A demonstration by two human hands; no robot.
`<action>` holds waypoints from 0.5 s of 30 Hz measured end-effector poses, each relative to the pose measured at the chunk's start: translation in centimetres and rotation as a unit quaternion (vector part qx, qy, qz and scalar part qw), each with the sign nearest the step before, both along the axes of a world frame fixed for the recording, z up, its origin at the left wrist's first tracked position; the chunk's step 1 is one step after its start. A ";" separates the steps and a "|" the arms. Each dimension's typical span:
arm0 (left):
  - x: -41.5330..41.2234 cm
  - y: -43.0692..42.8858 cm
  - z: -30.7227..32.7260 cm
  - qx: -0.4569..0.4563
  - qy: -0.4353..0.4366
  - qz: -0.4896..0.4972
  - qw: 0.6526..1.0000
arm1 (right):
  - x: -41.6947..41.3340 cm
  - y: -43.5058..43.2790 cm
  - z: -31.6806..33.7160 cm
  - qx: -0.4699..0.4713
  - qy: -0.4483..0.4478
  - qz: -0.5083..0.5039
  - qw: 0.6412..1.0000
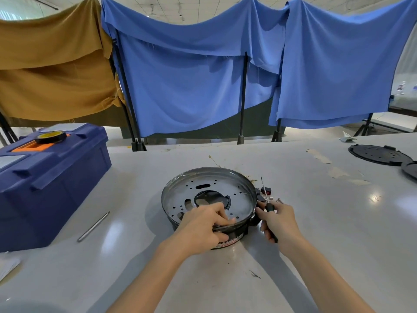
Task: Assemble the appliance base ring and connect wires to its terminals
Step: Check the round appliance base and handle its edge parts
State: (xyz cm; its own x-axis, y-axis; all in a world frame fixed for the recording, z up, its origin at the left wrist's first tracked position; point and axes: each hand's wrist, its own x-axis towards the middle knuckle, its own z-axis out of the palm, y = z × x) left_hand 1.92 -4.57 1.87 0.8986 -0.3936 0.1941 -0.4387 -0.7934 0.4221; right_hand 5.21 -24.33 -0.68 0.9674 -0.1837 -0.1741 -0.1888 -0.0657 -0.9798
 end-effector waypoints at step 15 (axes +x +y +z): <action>0.4 0.4 -0.5 0.007 0.033 0.013 0.999 | 0.7 -0.4 0.3 0.044 -0.007 0.009 0.999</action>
